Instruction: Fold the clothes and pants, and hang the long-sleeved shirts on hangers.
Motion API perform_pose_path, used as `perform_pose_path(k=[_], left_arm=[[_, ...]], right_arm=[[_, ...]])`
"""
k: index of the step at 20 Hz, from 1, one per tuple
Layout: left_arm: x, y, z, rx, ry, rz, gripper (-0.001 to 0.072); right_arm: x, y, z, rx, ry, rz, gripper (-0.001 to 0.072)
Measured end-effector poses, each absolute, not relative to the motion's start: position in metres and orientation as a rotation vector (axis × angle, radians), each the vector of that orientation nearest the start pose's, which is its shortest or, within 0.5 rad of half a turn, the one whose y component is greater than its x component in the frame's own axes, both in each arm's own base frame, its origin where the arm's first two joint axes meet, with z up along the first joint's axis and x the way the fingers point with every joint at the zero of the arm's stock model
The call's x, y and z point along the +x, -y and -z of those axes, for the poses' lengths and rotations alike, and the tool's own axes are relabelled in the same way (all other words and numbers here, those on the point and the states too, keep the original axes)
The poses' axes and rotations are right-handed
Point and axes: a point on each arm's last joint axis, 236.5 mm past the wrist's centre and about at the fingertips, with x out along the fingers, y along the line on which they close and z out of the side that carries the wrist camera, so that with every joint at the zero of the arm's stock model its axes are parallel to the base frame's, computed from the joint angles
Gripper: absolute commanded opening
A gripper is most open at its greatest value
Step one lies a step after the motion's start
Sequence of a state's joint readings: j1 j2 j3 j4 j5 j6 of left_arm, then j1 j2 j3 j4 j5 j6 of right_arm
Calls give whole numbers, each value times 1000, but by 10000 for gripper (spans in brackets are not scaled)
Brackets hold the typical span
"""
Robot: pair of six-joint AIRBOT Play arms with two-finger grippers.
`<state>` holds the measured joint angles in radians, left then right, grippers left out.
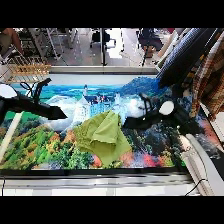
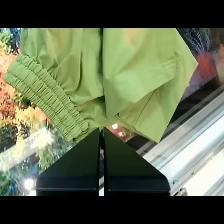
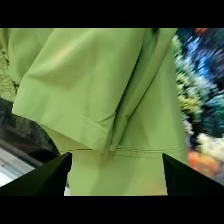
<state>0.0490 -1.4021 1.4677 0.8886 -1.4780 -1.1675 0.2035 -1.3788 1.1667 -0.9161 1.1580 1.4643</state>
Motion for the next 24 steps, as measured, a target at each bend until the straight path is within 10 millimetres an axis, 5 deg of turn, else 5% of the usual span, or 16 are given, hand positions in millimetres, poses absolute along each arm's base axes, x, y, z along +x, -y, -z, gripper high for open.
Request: perform_pose_path(k=[3,5,6,7,8,16,17,18,20,21,24], left_arm=[[387,133,-101,-224,-1204,733,17],[387,134,-100,-223,-1207,735,17],[387,134,-100,-223,-1207,736,17],[387,134,-100,-223,-1208,737,17],[386,134,-100,-222,-1209,738,17],[385,136,-100,-219,-1212,743,17],[385,137,-100,-218,-1213,745,17],[384,138,-100,-216,-1213,747,17],[383,139,-99,-215,-1215,750,17],[383,140,-98,-216,-1219,751,17],[380,141,-93,-222,-1236,752,17]], right_arm=[[342,-230,30,500,-1457,-584,631],[341,-248,55,538,-1493,-604,545],[345,-256,61,549,-1489,-618,428],[353,-267,65,560,-1471,-640,34],[361,-278,62,569,-1446,-671,11],[467,-381,-76,338,-874,-818,19],[479,-394,-85,330,-801,-805,147],[490,-406,-87,327,-745,-792,323],[503,-423,-85,317,-684,-783,407],[507,-429,-82,301,-672,-788,507],[512,-414,-74,223,-712,-810,514]])
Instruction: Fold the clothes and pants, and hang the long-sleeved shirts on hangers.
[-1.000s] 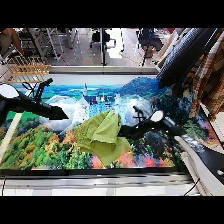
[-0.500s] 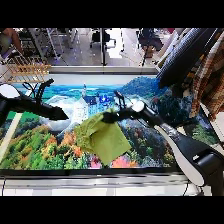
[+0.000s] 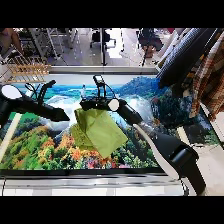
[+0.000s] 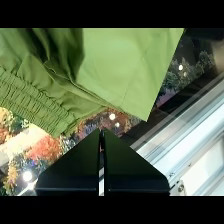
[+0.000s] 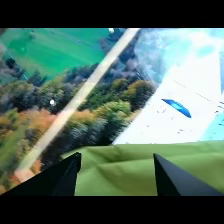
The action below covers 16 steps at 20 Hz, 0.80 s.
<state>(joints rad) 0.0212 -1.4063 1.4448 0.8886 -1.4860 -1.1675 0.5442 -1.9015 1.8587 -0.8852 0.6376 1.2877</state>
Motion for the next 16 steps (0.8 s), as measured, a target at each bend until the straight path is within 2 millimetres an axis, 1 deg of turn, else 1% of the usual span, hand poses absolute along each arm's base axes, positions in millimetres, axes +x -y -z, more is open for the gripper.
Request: perform_pose_path(k=[1,3,4,5,7,8,10,11,14,16], left_arm=[[378,141,-90,-226,-1243,752,17],[375,141,-85,-233,-1259,752,17],[374,141,-82,-237,-1267,751,17],[372,141,-79,-240,-1275,751,17],[370,141,-74,-247,-1290,751,17],[369,141,-72,-250,-1296,751,17],[369,141,-67,-256,-1308,749,17],[370,141,-64,-259,-1312,748,17],[370,144,-56,-262,-1334,753,16],[368,149,-53,-257,-1346,764,17]], right_arm=[[517,-398,-70,213,-747,-799,515],[524,-354,-59,243,-862,-758,521],[523,-330,-51,260,-933,-739,522],[520,-308,-41,270,-1003,-724,522],[505,-271,-18,286,-1143,-706,535],[497,-258,-7,293,-1199,-702,585],[484,-243,18,292,-1286,-706,585],[478,-241,30,297,-1324,-721,585],[474,-245,57,358,-1374,-760,585],[474,-255,69,405,-1390,-791,585]])
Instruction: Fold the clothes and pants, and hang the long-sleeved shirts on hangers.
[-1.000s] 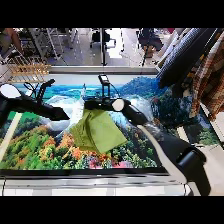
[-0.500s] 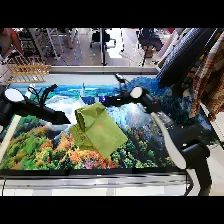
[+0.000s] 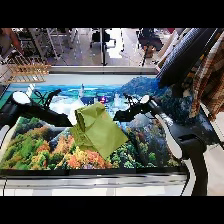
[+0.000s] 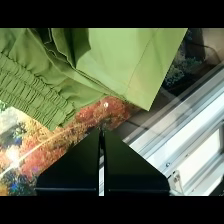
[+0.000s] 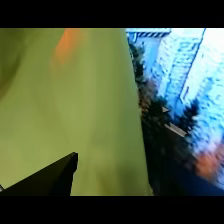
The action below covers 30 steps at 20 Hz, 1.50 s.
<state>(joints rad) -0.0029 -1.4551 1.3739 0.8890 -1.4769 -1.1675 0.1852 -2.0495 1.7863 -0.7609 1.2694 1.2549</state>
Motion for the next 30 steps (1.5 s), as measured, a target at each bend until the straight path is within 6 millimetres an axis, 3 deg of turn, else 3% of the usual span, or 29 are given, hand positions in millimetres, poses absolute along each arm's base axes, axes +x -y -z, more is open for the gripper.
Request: perform_pose_path(k=[3,5,6,7,11,14,16,18,21,23,26,28,30], left_arm=[[367,158,-50,-245,-1352,780,15],[371,163,-45,-237,-1344,775,2],[376,162,-39,-224,-1339,755,2],[382,159,-32,-210,-1338,718,2],[400,141,-13,-144,-1328,576,2],[394,135,-24,-111,-1325,553,3],[384,132,-34,-91,-1335,556,16],[371,128,-42,-66,-1358,557,16],[358,122,-47,-37,-1391,556,16],[352,119,-48,-28,-1408,556,16],[345,117,-45,-25,-1433,553,16],[340,116,-41,-24,-1453,553,16],[337,116,-37,-26,-1467,552,16]], right_arm=[[468,-281,79,464,-1430,-865,543],[460,-305,79,493,-1450,-939,352],[456,-317,76,503,-1456,-975,109],[453,-326,71,508,-1453,-1007,13],[458,-337,33,499,-1390,-1067,10],[472,-308,-20,490,-1317,-1000,10],[481,-273,-61,506,-1256,-911,10],[487,-224,-104,535,-1178,-796,11],[479,-130,-158,597,-1060,-587,11],[459,-54,-181,654,-985,-413,11],[399,63,-183,774,-906,-110,11],[344,129,-164,873,-860,99,10],[282,180,-134,976,-818,305,10]])
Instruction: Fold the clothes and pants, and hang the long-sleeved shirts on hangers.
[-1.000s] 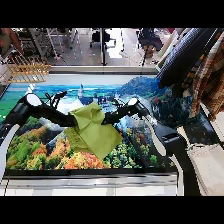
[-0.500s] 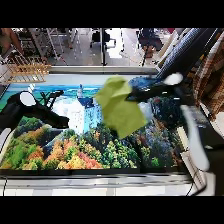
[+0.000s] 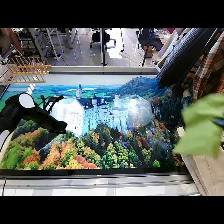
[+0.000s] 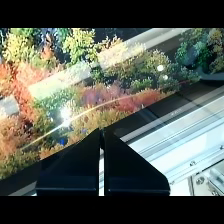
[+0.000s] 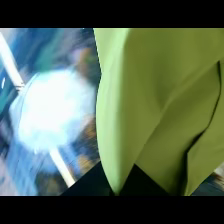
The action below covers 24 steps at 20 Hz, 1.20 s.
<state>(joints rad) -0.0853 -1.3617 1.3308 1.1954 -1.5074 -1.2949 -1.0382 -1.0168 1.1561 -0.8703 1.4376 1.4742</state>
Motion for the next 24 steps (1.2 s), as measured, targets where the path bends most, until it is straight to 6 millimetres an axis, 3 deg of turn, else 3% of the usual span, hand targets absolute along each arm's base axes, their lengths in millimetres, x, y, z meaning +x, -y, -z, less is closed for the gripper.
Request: perform_pose_path(k=[3,5,6,8,11,14,16,18,19,21,22,24], left_arm=[[335,115,-34,-27,-1475,552,15],[335,115,-34,-27,-1478,552,15],[335,115,-33,-27,-1479,552,15],[334,116,-33,-27,-1479,553,15],[335,117,-33,-29,-1476,556,15],[335,117,-34,-30,-1476,557,13],[335,112,-32,-11,-1480,541,2],[338,94,-28,60,-1487,482,2],[339,80,-28,110,-1489,439,2],[343,46,-34,206,-1480,311,2],[346,26,-41,253,-1461,236,3],[356,-5,-64,307,-1367,122,3]], right_arm=[[185,225,-76,1121,-756,607,10],[133,237,-41,1194,-713,776,13],[110,241,-25,1215,-696,860,82],[71,246,4,1218,-702,1003,720],[30,257,23,1142,-746,1137,703],[17,281,-1,979,-784,1149,699],[40,303,-37,857,-745,1093,697],[101,317,-76,758,-650,953,697],[142,312,-90,725,-617,845,697],[225,278,-101,670,-621,604,697],[264,248,-97,639,-660,473,697],[323,177,-79,564,-767,233,694]])
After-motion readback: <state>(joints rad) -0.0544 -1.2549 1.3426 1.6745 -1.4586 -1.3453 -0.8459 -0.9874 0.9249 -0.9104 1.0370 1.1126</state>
